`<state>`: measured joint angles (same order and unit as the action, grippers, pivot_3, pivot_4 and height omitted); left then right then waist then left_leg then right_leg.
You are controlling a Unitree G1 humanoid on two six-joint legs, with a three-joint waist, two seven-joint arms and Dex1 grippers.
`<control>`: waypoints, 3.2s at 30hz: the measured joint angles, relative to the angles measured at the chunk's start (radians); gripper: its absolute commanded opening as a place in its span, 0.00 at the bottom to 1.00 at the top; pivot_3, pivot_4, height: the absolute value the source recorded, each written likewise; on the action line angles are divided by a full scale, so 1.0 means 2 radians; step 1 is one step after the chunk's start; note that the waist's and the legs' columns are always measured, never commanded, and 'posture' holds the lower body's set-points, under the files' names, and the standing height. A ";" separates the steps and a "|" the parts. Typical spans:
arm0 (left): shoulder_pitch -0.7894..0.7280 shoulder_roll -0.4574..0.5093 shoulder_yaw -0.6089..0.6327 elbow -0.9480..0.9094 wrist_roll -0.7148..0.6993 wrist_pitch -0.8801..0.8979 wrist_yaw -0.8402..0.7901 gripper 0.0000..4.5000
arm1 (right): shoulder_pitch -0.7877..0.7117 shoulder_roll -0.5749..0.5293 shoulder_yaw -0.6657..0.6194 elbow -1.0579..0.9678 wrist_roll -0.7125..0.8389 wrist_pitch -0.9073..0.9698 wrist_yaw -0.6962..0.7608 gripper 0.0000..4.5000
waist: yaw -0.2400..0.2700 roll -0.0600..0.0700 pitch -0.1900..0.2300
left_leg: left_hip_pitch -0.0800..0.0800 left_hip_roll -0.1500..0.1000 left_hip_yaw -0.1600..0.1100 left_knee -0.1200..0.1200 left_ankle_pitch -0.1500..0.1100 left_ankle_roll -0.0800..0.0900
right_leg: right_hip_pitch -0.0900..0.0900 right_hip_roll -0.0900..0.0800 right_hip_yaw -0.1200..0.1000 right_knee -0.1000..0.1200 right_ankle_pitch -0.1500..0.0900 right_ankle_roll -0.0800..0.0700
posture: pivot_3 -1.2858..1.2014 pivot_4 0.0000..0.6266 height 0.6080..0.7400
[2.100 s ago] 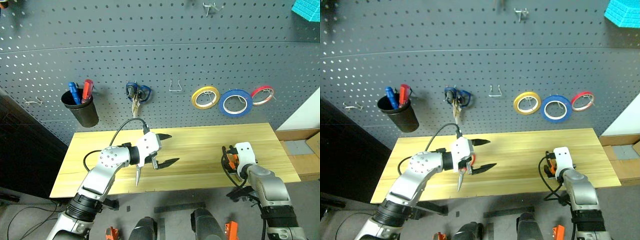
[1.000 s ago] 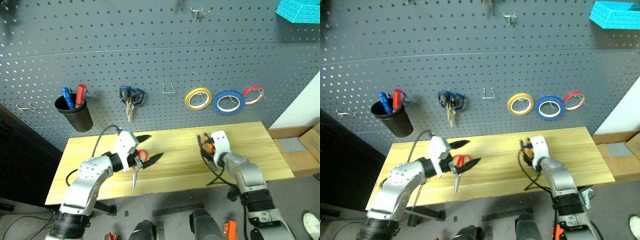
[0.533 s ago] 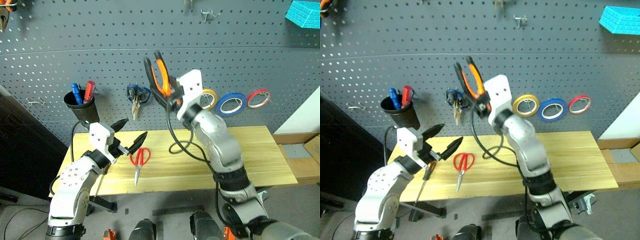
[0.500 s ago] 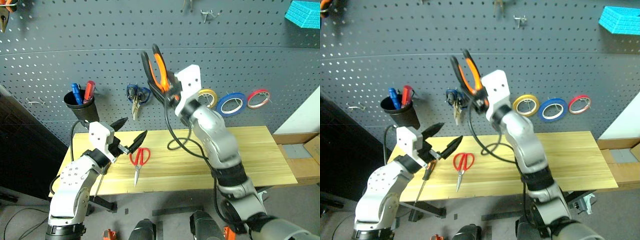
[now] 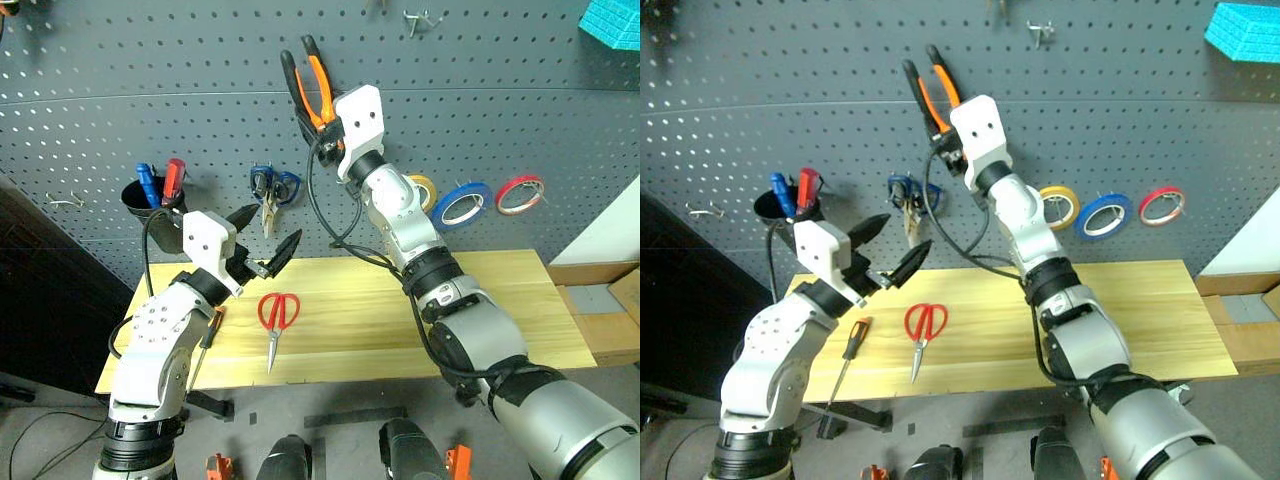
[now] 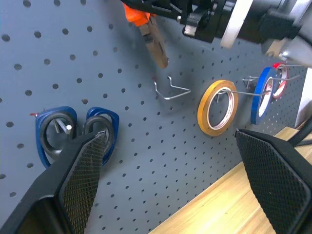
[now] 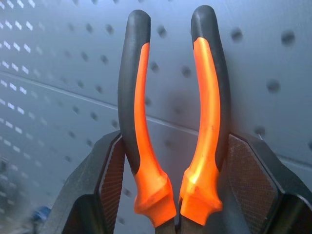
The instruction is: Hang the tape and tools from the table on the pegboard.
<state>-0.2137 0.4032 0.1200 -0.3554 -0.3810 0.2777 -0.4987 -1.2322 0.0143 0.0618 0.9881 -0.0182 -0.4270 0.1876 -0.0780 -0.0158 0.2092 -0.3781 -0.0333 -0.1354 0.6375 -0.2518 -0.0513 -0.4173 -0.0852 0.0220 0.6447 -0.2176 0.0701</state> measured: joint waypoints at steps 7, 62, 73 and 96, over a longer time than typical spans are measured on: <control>-0.010 -0.007 -0.003 0.008 0.000 0.000 0.003 1.00 | 0.025 -0.018 0.002 0.053 -0.040 -0.061 -0.031 0.62 | 0.004 0.000 0.005 | -0.001 0.000 0.000 0.001 0.000 0.000 | -0.001 0.000 0.000 0.001 0.000 0.000 | 0.53 0.38 1.00; -0.027 -0.136 -0.008 0.268 0.096 0.254 0.224 0.38 | 0.414 -0.233 0.060 -0.727 0.220 0.688 0.232 1.00 | 0.008 -0.002 0.011 | -0.003 0.002 0.001 0.003 0.000 -0.002 | -0.001 0.000 -0.003 0.000 -0.002 0.002 | 0.46 0.35 1.00; -0.007 -0.126 0.002 0.255 0.091 0.247 0.195 0.25 | 0.415 -0.236 0.058 -0.727 0.219 0.685 0.216 1.00 | 0.004 -0.002 0.011 | -0.003 0.002 0.001 0.002 0.000 -0.002 | -0.001 0.000 -0.003 -0.001 -0.002 0.002 | 0.46 0.34 1.00; 0.180 -0.039 -0.013 -0.069 0.185 -0.068 0.136 0.25 | 0.418 -0.218 0.035 -0.731 0.197 0.542 0.200 1.00 | 0.000 -0.004 0.013 | -0.004 0.003 0.001 0.002 -0.001 -0.003 | -0.002 0.000 -0.003 -0.001 -0.003 0.002 | 0.47 0.32 1.00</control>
<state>0.1467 0.3255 0.0947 -0.4929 -0.0102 0.1422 -0.2269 -0.3965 -0.4226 0.1316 -0.4734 0.3764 0.6575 0.5877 -0.0787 -0.0236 0.2344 -0.3854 -0.0264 -0.1331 0.6411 -0.2532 -0.0574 -0.4209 -0.0844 0.0166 0.6421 -0.2229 0.0737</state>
